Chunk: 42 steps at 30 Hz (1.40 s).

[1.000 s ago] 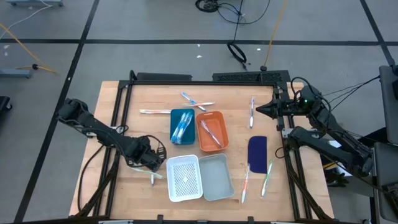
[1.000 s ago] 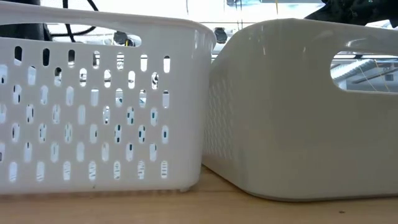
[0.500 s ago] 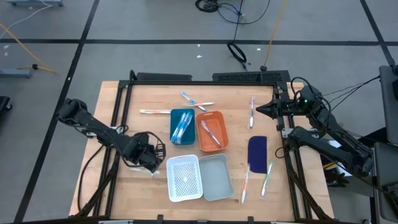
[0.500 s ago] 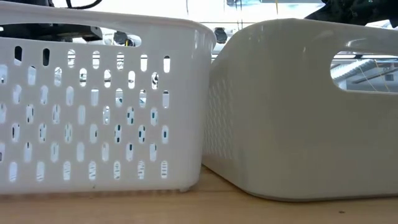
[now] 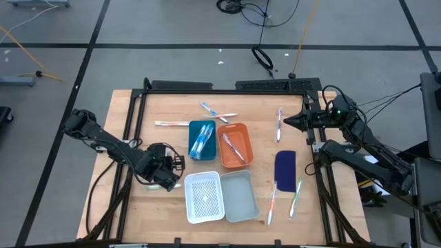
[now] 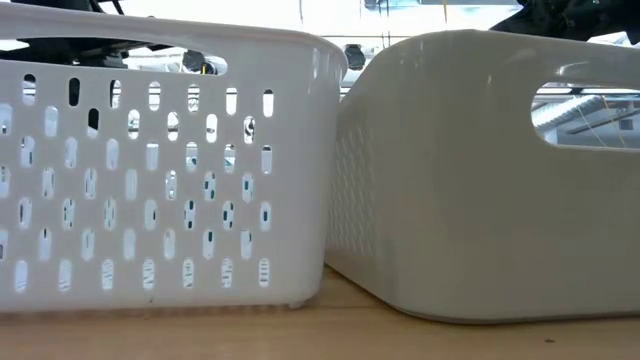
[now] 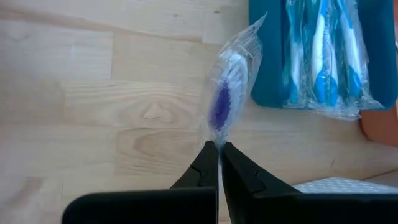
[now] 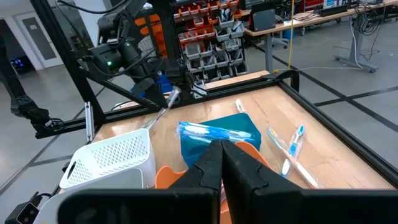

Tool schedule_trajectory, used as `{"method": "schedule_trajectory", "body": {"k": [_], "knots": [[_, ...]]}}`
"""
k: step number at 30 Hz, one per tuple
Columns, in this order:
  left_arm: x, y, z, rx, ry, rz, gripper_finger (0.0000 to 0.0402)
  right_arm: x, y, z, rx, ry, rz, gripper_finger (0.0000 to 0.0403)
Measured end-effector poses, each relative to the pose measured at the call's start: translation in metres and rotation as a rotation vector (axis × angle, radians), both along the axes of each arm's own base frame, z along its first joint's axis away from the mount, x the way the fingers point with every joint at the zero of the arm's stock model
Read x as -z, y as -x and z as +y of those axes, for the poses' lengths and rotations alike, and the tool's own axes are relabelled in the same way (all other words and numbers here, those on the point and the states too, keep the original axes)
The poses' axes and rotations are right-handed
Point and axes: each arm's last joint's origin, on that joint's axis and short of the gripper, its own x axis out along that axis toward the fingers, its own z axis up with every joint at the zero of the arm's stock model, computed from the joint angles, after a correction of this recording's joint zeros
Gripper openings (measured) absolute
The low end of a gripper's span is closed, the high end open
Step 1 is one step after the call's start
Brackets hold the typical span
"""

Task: Pick & Place Toothbrushes
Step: Put the violet toothbrush into the orange bin

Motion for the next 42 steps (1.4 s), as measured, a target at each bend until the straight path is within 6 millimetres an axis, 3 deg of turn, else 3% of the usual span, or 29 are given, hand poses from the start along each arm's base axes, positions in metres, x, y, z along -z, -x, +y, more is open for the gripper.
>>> {"method": "schedule_trajectory", "body": {"k": [17,27,42], "knots": [[-0.004,0.001,0.003,0.161,-0.117,0.024,0.0000,0.000,0.000,0.000,0.000,-0.004,0.000,0.0000],[-0.034,-0.002,0.008,0.218,-0.256,0.023,0.0000,0.000,0.000,0.000,0.000,-0.004,0.000,0.0000],[-0.043,-0.014,0.000,0.280,-0.154,-0.057,0.0000,0.000,0.000,0.000,0.001,-0.003,0.000,0.0000]]}}
